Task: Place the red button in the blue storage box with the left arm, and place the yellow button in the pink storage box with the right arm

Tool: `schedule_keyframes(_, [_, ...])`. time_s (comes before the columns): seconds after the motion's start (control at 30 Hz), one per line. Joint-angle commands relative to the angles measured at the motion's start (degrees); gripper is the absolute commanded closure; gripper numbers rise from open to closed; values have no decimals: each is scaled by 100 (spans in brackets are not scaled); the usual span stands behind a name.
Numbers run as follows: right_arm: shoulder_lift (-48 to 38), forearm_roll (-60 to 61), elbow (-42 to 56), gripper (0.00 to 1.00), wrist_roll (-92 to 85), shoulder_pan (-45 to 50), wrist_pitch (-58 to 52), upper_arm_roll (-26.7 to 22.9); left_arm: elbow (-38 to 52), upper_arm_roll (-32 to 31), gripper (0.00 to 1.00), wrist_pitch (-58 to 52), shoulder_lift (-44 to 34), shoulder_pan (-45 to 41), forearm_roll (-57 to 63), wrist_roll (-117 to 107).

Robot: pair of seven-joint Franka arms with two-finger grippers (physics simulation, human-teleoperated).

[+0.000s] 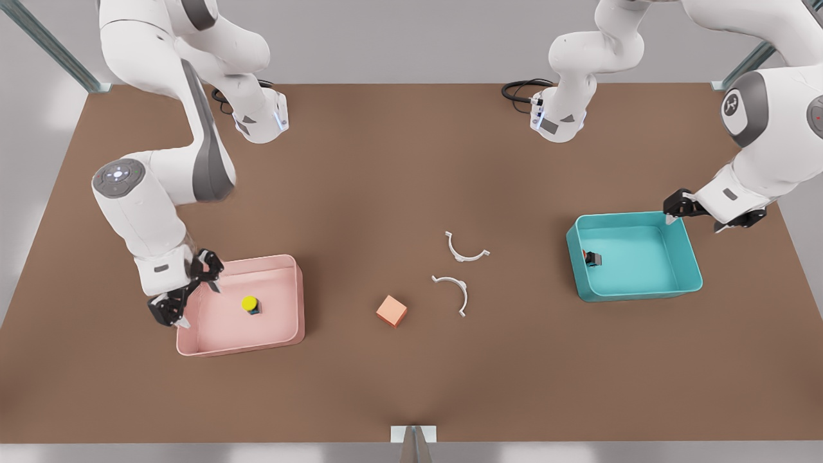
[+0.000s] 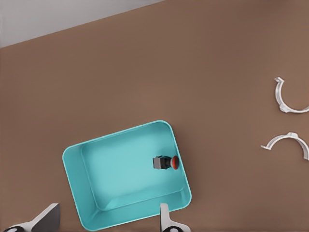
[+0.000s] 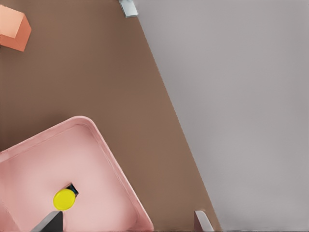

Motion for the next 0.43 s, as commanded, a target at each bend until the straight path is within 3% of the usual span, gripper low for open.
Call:
schedule_keyframes(0.0, [-160, 160, 259, 0, 6060, -85, -2236, 24, 3, 0, 0, -5, -2, -27, 7, -134])
schedule_keyframes(0.07, [165, 503, 893, 0, 6035, -103, -2852, -125, 3, 0, 0, -5, -2, -27, 7, -125])
schedule_keyframes(0.3, [-538, 748, 383, 0, 5806, -173, -2589, -301, 3, 0, 0, 4, 15, -27, 16, -125])
schedule_keyframes(0.4, [-705, 802, 427, 0, 5454, -481, -2976, -415, 99, 0, 0, -5, 33, -27, 16, -134])
